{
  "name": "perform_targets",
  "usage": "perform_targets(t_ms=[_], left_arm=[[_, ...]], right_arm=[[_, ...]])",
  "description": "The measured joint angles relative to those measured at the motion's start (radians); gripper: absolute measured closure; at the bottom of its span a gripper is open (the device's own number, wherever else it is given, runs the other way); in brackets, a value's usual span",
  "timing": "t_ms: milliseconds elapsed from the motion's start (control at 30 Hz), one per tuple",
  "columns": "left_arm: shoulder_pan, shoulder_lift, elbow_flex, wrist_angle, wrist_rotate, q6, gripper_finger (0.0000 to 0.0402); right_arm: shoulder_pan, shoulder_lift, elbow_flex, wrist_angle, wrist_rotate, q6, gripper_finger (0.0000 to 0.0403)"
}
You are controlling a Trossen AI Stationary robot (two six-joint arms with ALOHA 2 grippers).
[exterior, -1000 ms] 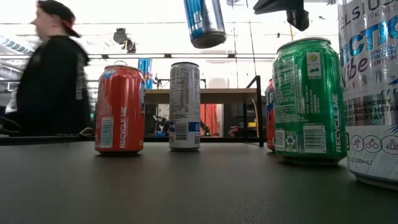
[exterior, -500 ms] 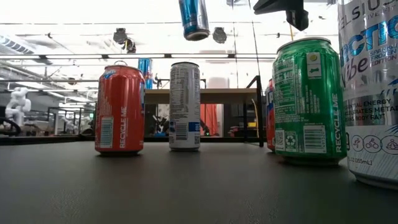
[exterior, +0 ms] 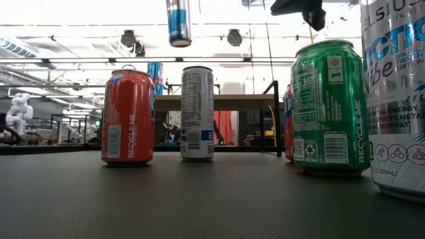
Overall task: Place canned beverage on shelf
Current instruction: Put the bottom blue soda can on the shelf
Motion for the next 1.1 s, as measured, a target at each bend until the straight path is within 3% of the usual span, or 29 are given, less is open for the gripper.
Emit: perform_targets(t_ms=[500, 1100], left_arm=[[0.187, 0.000, 0.066, -0.277, 0.010, -0.196, 0.0169], [0.382, -0.005, 0.067, -0.322, 0.057, -0.215, 0.0169]], right_arm=[[-0.098, -0.135, 0.013, -0.013, -0.107, -0.088, 0.0390], [-0.139, -0.235, 0.013, -0.148, -0.108, -0.155, 0.0390]])
